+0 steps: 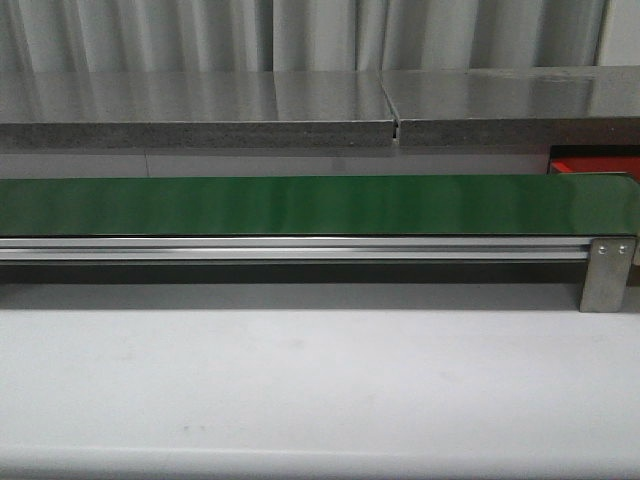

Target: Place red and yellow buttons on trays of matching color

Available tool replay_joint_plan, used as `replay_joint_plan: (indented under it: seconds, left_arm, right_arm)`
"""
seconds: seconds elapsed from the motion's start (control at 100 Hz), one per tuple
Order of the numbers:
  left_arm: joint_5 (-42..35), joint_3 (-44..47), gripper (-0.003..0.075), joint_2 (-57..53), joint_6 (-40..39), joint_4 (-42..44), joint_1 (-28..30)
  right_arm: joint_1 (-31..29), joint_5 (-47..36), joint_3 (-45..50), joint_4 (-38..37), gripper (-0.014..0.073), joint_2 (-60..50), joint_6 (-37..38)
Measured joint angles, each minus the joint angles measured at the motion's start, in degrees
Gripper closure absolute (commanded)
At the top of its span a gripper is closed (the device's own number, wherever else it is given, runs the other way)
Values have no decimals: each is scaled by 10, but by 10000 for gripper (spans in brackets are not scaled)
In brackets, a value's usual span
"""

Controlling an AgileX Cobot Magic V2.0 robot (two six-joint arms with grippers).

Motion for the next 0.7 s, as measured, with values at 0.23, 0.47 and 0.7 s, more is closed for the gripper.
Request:
replay_joint_plan:
  seconds: [0.23,0.47,0.7]
  left_arm:
    - [57,-89,83,167,-1,-24,71]
    - [68,-135,83,282,-1,-37,90]
    - [69,-159,83,355,-1,-45,90]
  right_arm:
    - [0,0,0,0,712,0,0]
    - [0,0,0,0,712,0,0]
    - [0,0,0,0,712,0,0]
